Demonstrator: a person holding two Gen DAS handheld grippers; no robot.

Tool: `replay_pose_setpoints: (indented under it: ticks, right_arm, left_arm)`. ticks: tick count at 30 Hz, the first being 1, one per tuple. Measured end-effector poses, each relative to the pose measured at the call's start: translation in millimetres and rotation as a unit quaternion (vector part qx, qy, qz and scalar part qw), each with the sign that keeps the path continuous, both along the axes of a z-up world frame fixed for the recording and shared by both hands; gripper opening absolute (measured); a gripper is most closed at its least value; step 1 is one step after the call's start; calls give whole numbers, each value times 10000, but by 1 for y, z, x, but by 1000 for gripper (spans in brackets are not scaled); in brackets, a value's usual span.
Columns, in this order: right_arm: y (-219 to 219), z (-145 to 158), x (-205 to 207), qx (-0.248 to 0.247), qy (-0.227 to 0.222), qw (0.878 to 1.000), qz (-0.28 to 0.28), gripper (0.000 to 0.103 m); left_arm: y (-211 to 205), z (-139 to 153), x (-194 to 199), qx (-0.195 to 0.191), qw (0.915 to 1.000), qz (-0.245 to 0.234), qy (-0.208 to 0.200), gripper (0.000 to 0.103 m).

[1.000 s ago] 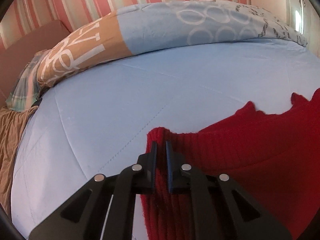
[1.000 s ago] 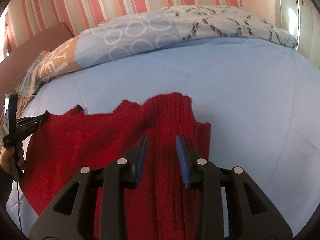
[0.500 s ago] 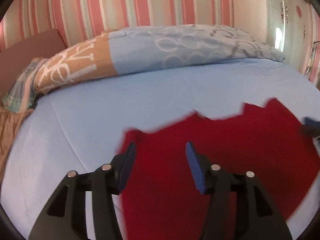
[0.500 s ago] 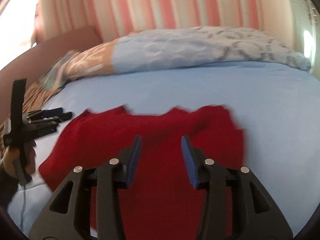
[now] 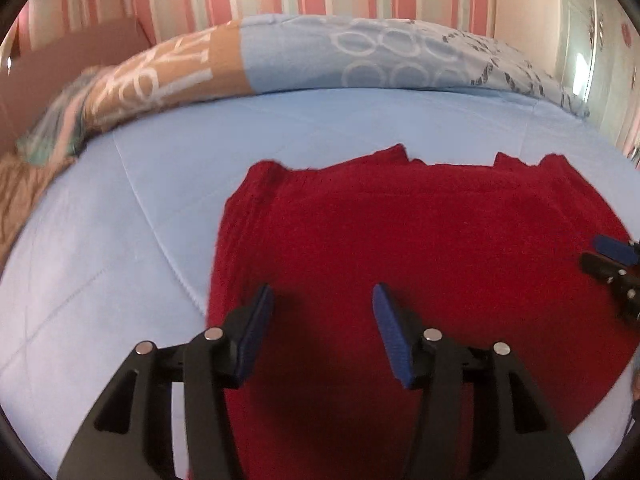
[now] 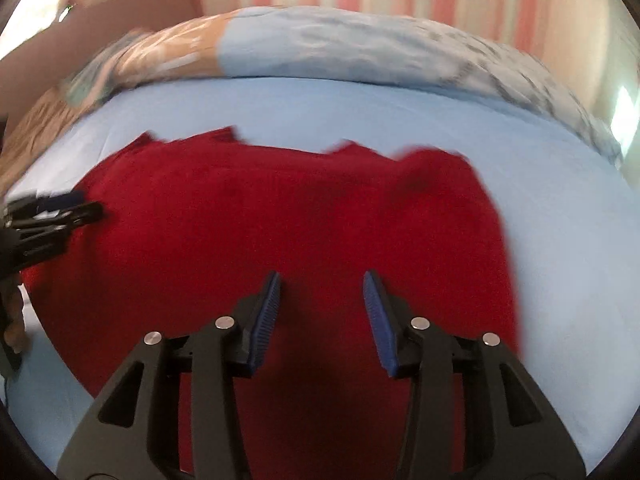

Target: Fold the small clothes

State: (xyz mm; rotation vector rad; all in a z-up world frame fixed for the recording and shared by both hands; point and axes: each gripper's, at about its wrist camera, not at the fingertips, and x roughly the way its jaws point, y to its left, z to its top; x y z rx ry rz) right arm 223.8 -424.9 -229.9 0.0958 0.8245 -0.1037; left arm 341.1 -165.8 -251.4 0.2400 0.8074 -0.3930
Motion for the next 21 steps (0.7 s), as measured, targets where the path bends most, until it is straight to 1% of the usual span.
replay_pose_setpoints:
  ticks: [1, 2, 3, 4, 5, 7, 11, 14, 17, 18, 20, 21]
  right_arm:
    - [-8, 1, -7, 33, -22, 9999, -154, 42]
    - [-17, 1, -14, -90, -33, 9993, -374, 38]
    - [-28, 2, -23, 76, -83, 9989, -465, 30]
    - [-39, 1, -30, 321, -98, 9978, -571, 31]
    - [-47, -1, -36, 429, -69, 9964, -724, 31]
    - [-60, -13, -44, 754, -16, 9937, -825, 30]
    - [-59, -16, -42, 785, -50, 9931, -868, 30]
    - [-64, -20, -45, 997, -104, 9908, -905, 30]
    - [-63, -11, -49, 1009, -41, 9915, -825, 31]
    - [-62, -5, -52, 1020, -86, 9916, -785, 32]
    - [-57, 17, -68, 1054, -401, 9911, -708, 46]
    - [-54, 25, -77, 1024, -522, 9907, -721, 58]
  left_arm:
    - [2, 1, -2, 67, 10000, 11, -67, 51]
    - [3, 3, -5, 164, 9997, 47, -153, 51]
    - [5, 3, -8, 180, 9997, 79, -168, 51]
    - [6, 2, -8, 157, 9998, 85, -132, 51]
    - [8, 0, -9, 155, 9998, 100, -88, 51]
    - [8, -2, -11, 192, 9997, 102, -116, 51]
    - [8, -6, -12, 265, 9994, 151, -155, 52]
    - [9, -12, -5, 214, 9996, 159, -66, 54]
    - [6, -4, -3, 305, 9993, 194, 53, 54]
    - [6, 1, -5, 307, 9993, 207, 58, 53]
    - [5, 9, -11, 213, 9996, 182, 91, 53]
    - [3, 14, -18, 125, 9997, 136, 133, 55]
